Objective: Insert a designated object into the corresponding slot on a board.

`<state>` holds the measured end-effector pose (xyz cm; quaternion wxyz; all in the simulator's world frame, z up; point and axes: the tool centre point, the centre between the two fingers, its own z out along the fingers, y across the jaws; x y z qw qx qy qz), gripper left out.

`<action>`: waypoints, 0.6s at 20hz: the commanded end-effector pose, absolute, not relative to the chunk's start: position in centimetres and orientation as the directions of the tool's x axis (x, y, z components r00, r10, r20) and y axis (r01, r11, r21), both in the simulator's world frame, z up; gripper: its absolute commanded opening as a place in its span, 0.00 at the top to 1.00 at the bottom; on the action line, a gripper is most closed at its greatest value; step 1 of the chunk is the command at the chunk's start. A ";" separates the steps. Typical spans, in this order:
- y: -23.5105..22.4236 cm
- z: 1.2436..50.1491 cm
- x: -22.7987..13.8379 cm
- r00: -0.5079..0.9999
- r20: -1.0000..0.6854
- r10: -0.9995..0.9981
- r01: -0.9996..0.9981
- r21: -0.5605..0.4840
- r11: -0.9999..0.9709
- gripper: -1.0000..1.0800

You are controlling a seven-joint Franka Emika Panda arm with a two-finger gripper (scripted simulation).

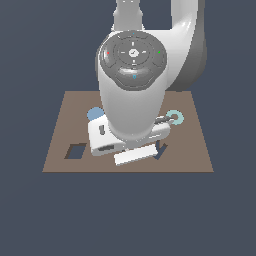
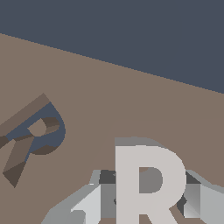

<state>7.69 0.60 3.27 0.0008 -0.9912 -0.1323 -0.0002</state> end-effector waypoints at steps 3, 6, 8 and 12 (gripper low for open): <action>1.9 3.4 7.2 0.993 0.001 0.120 0.120 -0.002 -0.993 1.00; 2.9 3.5 6.9 1.000 0.001 0.013 0.013 -0.003 -1.000 1.00; 3.5 3.5 6.8 0.998 0.001 -0.058 -0.058 -0.004 -0.998 1.00; 4.9 3.7 6.8 0.980 0.001 -0.198 -0.198 -0.005 -0.980 1.00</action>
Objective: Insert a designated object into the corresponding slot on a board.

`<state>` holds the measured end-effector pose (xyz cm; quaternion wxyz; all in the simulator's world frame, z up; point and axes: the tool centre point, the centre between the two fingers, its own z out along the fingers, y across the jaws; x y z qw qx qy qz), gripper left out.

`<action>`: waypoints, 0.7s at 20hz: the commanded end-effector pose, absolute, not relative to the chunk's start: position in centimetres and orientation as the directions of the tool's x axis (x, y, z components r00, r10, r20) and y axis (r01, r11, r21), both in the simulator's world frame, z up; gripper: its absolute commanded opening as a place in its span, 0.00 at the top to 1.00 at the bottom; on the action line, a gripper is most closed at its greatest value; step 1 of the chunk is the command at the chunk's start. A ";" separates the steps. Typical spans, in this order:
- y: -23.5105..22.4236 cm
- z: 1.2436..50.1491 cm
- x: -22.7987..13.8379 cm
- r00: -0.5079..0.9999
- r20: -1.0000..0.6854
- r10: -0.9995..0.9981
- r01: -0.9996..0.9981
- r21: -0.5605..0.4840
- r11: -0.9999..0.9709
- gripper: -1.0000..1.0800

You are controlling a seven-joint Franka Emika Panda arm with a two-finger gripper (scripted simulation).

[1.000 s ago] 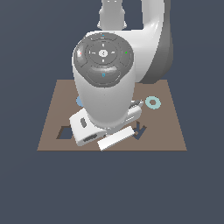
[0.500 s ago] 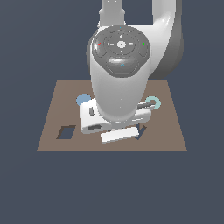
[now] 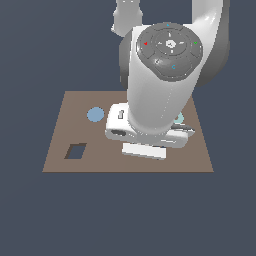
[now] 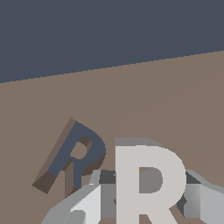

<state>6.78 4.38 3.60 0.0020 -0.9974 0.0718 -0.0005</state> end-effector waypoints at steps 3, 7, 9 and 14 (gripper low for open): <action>5.9 3.7 6.9 0.956 0.001 -0.294 -0.294 -0.005 -0.956 1.00; 6.9 3.8 7.1 0.916 0.000 -0.400 -0.400 -0.006 -0.916 1.00; 7.4 3.9 7.2 0.895 0.000 -0.445 -0.445 -0.006 -0.895 1.00; 8.3 3.9 7.6 0.846 0.000 -0.534 -0.534 -0.006 -0.846 1.00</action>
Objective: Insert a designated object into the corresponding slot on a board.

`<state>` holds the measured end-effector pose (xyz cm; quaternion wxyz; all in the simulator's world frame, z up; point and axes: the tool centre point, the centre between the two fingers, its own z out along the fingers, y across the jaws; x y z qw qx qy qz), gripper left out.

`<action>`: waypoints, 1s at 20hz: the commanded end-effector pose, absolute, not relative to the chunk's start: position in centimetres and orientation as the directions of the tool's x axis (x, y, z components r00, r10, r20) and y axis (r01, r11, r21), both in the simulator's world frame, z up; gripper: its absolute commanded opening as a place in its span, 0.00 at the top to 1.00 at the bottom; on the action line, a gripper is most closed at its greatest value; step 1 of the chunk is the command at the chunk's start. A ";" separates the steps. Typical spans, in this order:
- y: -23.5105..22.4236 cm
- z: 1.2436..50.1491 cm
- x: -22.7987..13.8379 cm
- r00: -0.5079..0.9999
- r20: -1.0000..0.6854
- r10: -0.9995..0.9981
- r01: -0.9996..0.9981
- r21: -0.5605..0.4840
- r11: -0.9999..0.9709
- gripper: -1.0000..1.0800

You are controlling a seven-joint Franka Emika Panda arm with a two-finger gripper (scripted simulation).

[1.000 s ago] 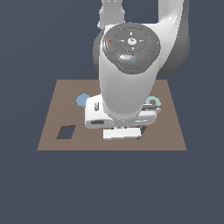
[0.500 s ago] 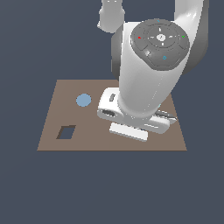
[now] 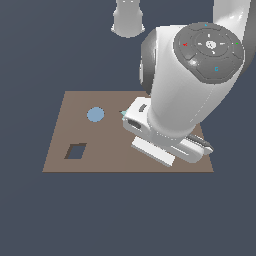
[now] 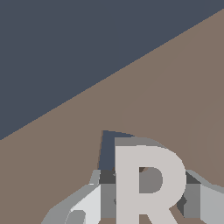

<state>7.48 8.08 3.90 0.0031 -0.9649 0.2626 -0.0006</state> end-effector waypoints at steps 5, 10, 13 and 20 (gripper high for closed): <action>8.9 4.0 7.9 0.806 -0.001 -0.592 -0.592 -0.007 -0.806 1.00; 9.2 4.0 8.2 0.782 -0.001 -0.623 -0.623 -0.007 -0.782 1.00; 9.3 4.0 8.2 0.778 -0.001 -0.629 -0.629 -0.007 -0.778 1.00; 9.2 4.0 8.2 0.782 -0.001 -0.623 -0.623 -0.006 -0.782 1.00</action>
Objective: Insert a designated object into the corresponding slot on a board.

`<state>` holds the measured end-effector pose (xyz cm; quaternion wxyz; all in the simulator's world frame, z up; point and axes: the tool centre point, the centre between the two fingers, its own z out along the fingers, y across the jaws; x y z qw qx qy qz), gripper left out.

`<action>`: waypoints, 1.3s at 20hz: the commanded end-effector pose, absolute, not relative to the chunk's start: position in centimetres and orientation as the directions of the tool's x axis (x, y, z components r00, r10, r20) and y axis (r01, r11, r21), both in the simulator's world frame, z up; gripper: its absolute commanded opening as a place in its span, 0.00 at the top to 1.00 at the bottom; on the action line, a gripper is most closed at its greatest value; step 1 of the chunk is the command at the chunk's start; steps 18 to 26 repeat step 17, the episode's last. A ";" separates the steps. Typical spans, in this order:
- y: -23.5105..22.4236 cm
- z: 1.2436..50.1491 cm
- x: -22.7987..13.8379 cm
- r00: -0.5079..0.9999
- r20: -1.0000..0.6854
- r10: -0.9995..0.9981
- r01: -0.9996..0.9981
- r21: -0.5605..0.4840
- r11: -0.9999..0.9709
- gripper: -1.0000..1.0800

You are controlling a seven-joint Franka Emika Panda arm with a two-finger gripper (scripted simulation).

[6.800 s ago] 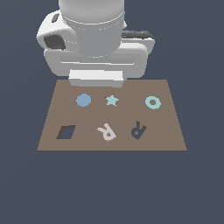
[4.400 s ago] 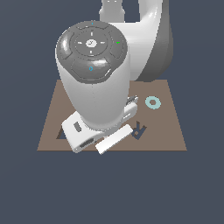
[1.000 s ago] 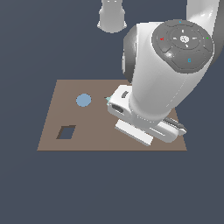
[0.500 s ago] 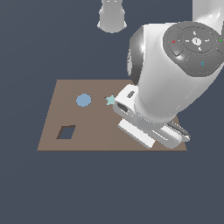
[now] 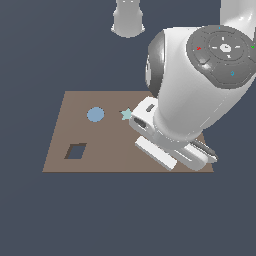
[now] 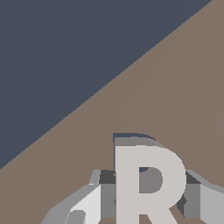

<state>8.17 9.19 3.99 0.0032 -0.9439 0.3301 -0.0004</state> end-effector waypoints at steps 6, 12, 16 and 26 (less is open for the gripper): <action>9.2 3.0 8.2 0.783 -0.001 -0.622 -0.622 -0.006 -0.783 1.00; 9.2 3.0 8.2 0.783 -0.001 -0.622 -0.622 -0.006 -0.783 0.04; 9.2 3.0 8.2 0.783 -0.001 -0.622 -0.622 -0.006 -0.783 0.04; 9.2 3.0 8.2 0.783 -0.001 -0.622 -0.622 -0.006 -0.783 0.04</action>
